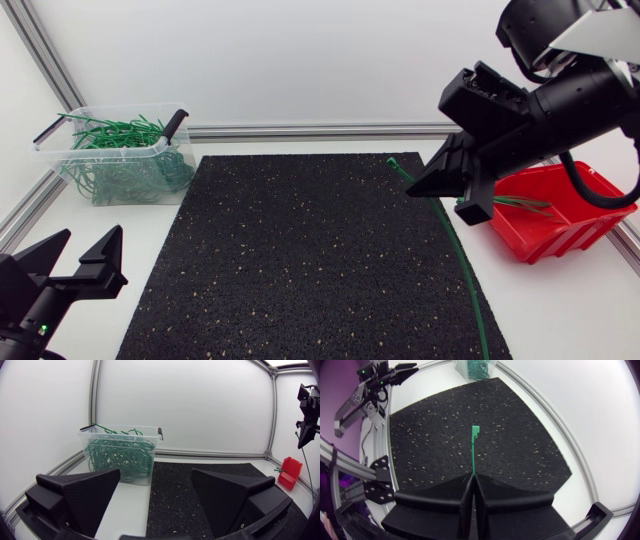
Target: Take a green cable tie from the red box, thread the tail through the head to close it, then place it in the transparent bin on the left.
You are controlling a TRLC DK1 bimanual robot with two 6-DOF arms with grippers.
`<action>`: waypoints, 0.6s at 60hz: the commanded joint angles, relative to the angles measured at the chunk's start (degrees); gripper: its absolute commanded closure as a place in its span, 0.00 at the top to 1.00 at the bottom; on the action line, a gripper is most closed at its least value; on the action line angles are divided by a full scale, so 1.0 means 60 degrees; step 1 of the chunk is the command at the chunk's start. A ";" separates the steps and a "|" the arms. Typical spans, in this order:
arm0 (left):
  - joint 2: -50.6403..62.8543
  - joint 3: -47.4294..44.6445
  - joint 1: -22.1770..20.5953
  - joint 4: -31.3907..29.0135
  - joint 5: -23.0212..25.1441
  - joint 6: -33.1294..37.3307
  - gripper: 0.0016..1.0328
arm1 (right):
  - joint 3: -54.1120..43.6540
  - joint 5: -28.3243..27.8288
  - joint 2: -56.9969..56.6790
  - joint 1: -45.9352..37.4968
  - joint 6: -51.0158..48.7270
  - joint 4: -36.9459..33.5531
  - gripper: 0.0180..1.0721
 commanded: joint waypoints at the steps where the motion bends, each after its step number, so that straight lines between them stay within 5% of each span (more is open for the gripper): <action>1: -0.0039 -0.0323 -0.0234 -0.0528 -0.0041 0.0005 0.96 | -0.0273 -0.0799 0.0480 0.0076 0.1011 -0.0093 0.06; 24: 0.0694 0.0043 -0.0366 0.0453 0.0017 0.0342 0.96 | -0.0537 -0.4534 0.2032 0.0207 0.2314 0.1079 0.06; 36: 0.2818 0.1303 0.0411 0.0658 0.1966 -0.0229 0.96 | -0.1328 -0.5208 0.2003 0.0735 0.3955 0.2866 0.06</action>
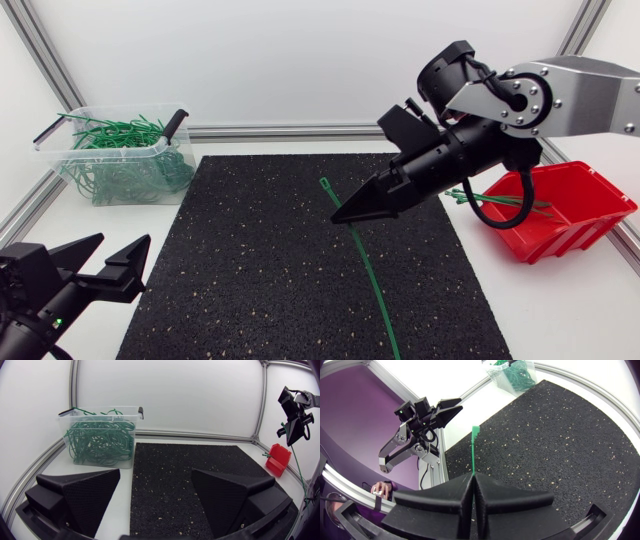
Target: Take a green cable tie from the red box, thread the tail through the head to close it, then place it in the transparent bin on the left.
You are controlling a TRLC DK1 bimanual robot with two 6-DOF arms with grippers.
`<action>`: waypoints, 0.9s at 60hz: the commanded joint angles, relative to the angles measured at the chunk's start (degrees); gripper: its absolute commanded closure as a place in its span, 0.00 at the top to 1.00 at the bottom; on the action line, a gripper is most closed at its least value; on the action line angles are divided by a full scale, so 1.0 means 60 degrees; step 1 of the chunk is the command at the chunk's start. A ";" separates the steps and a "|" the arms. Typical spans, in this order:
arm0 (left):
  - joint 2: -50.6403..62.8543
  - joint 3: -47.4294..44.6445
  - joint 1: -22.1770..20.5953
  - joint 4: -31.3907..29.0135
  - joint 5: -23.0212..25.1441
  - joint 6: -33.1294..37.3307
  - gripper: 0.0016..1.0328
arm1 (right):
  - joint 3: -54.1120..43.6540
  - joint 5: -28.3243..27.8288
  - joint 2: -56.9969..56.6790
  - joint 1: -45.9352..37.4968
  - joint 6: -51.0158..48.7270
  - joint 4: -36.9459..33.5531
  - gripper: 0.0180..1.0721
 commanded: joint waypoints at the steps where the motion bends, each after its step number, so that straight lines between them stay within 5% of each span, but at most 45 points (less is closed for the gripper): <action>1: 0.0862 0.1019 0.0473 0.0269 0.0732 -0.0364 0.96 | -0.0559 -0.0228 -0.0048 0.0229 0.1060 0.0685 0.05; 12: 0.3060 0.2455 0.1455 0.0371 0.2958 -0.0745 0.96 | -0.1043 -0.0404 -0.0268 0.0448 0.2026 0.2091 0.05; 25: 0.4876 0.3788 0.1338 0.0327 0.4672 -0.0789 0.96 | -0.1336 -0.0580 -0.0180 0.0463 0.2480 0.3146 0.05; 41: 0.6722 0.5062 -0.0171 -0.0010 0.6357 -0.0789 0.96 | -0.1687 -0.0990 0.0025 0.0360 0.3828 0.5182 0.05; 54: 0.7044 0.5223 -0.1519 0.1265 0.6869 -0.0730 0.96 | -0.2141 -0.1005 0.0216 0.0478 0.4795 0.6779 0.05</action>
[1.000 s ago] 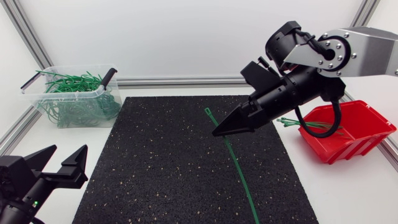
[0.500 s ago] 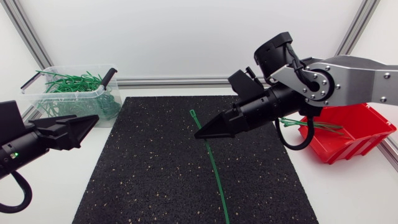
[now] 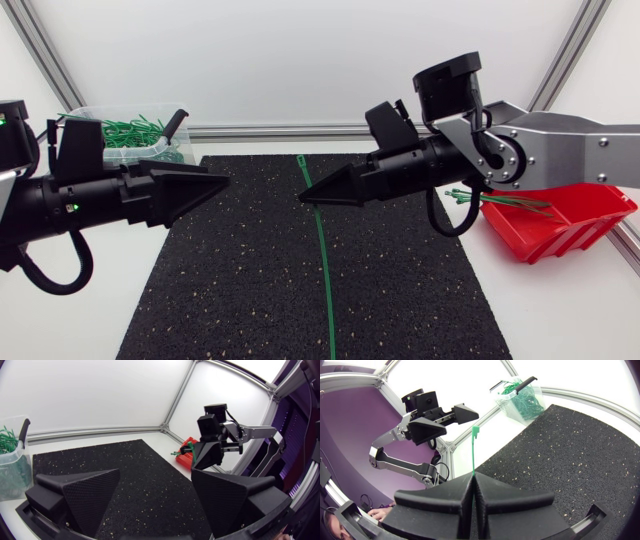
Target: Take a green cable tie from the red box, thread the tail through the head to close it, then place it in the transparent bin on the left.
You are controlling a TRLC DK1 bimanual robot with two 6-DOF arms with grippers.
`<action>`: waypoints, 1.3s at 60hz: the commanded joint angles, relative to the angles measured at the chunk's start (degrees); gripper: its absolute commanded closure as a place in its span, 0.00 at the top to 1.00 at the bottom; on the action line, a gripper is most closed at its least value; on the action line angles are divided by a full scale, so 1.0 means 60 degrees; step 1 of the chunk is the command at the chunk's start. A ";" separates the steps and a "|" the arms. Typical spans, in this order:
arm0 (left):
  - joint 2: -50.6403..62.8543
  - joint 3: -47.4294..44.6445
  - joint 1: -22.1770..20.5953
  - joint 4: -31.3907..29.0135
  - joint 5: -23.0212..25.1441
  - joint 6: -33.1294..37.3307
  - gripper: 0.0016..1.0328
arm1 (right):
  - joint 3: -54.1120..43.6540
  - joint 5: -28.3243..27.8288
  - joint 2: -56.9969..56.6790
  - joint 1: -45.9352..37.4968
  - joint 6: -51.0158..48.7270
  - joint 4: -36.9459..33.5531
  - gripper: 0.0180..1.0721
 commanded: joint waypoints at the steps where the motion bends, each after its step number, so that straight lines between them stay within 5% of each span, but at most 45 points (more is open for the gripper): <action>1: 0.0159 0.0411 -0.0408 0.0310 0.0338 -0.0133 0.96 | -0.0426 -0.0083 0.0227 0.0106 0.0631 0.0495 0.06; 16: 0.0994 0.0953 -0.1038 0.0237 0.2184 -0.0514 0.96 | -0.1173 -0.0068 -0.0462 0.0179 0.1291 0.1565 0.05; 34: 0.1844 0.1305 -0.2210 0.1189 0.2257 -0.1290 0.96 | -0.1656 -0.0083 -0.1517 0.0341 0.2008 0.2253 0.06; 61: 0.2650 0.1774 -0.2913 0.2244 0.2257 -0.2389 0.95 | -0.1759 -0.0244 -0.1575 0.0487 0.2199 0.2429 0.05; 78: 0.2737 0.1730 -0.2913 0.2273 0.2155 -0.2784 0.72 | -0.1788 -0.0288 -0.1502 0.0414 0.2360 0.2693 0.05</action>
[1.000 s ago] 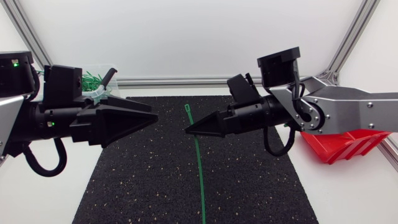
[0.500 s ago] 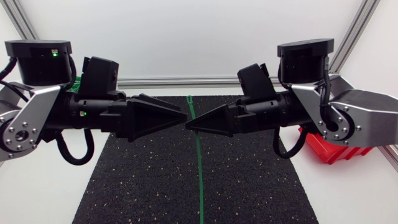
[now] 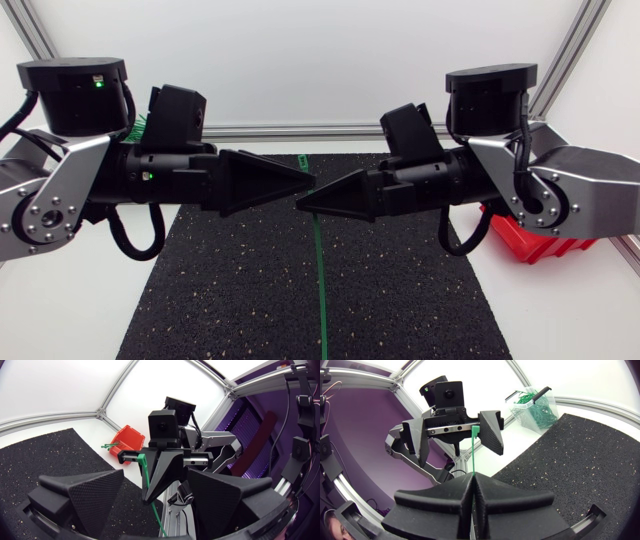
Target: Take a green cable tie from the red box, thread the tail through the head to close it, then place it in the transparent bin on the left.
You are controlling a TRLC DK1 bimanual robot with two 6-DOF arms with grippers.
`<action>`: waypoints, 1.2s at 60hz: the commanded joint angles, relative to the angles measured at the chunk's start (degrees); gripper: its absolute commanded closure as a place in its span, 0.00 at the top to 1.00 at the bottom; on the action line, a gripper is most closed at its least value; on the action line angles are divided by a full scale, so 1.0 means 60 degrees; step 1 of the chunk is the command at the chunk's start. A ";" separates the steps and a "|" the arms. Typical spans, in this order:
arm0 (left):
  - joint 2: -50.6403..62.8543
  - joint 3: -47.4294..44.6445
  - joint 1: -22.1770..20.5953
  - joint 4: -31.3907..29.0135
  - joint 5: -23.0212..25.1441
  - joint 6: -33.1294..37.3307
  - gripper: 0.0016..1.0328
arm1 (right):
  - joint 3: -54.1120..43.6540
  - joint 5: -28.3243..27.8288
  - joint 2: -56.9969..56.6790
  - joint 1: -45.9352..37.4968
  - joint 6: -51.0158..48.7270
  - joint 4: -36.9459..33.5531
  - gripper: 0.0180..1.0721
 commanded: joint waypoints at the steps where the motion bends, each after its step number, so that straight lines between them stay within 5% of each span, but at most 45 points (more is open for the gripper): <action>1: 0.0180 0.0203 -0.0039 0.0142 -0.0002 -0.0282 0.71 | -0.0222 -0.0058 0.0028 -0.0027 0.0305 0.0241 0.05; 15: 0.0254 0.0174 0.0005 0.0230 -0.0090 -0.0355 0.54 | -0.0280 -0.0058 0.0013 -0.0042 0.0305 0.0256 0.05; 33: 0.0254 0.0115 0.0064 0.0450 -0.0368 -0.0589 0.21 | -0.0353 -0.0029 -0.0133 -0.0042 0.0305 0.0300 0.05; 60: 0.0297 0.0042 -0.0053 0.0450 -0.0573 -0.0619 0.19 | -0.0412 0.0029 -0.0250 -0.0100 0.0364 0.0373 0.05; 66: 0.0297 0.0057 -0.0053 0.0435 -0.0632 -0.0677 0.04 | -0.0427 0.0029 -0.0250 -0.0100 0.0364 0.0373 0.06; 72: 0.0312 0.0071 -0.0097 0.0406 -0.0632 -0.0677 0.04 | -0.0412 0.0029 -0.0206 -0.0086 0.0364 0.0373 0.06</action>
